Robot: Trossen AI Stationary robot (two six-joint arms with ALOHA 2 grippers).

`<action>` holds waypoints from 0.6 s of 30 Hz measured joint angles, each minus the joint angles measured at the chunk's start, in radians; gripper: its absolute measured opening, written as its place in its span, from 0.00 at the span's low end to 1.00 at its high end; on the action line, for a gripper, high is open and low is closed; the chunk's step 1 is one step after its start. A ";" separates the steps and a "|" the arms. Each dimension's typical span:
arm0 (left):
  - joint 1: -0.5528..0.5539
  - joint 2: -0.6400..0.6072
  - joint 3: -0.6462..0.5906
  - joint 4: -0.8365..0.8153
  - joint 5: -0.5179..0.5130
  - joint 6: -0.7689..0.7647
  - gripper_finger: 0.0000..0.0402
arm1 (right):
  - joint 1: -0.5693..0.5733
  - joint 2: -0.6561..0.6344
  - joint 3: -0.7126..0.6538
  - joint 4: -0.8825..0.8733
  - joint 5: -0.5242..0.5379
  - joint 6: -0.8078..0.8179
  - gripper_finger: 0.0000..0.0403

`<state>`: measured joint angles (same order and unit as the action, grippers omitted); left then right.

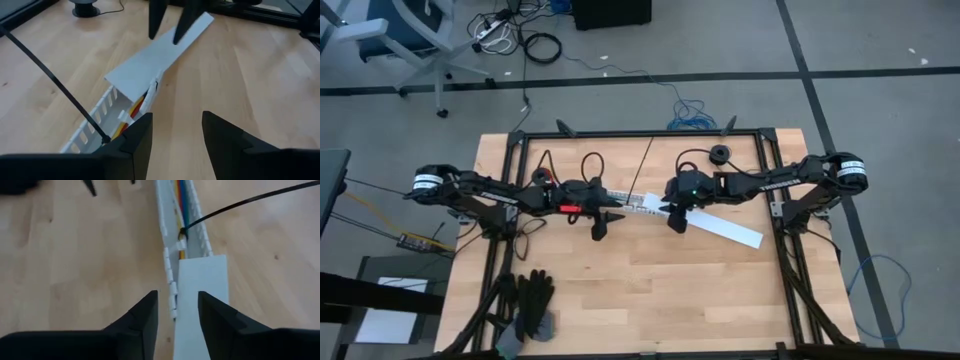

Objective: Ziptie cables
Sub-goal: Close the white cable duct

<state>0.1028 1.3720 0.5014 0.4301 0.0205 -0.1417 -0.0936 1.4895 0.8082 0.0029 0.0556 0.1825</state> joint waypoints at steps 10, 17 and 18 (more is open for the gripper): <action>0.000 0.000 0.000 0.002 -0.004 0.002 0.37 | 0.093 0.000 0.000 -0.201 -0.014 -0.029 0.60; 0.000 0.000 0.000 0.004 -0.024 0.004 0.37 | 0.106 0.000 0.000 -0.243 0.130 -0.045 0.81; 0.000 0.000 0.000 0.004 -0.026 0.004 0.37 | 0.104 0.000 0.000 -0.244 0.164 -0.046 0.83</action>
<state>0.1028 1.3720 0.5014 0.4343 -0.0059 -0.1375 0.0108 1.4895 0.8078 -0.2409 0.2193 0.1367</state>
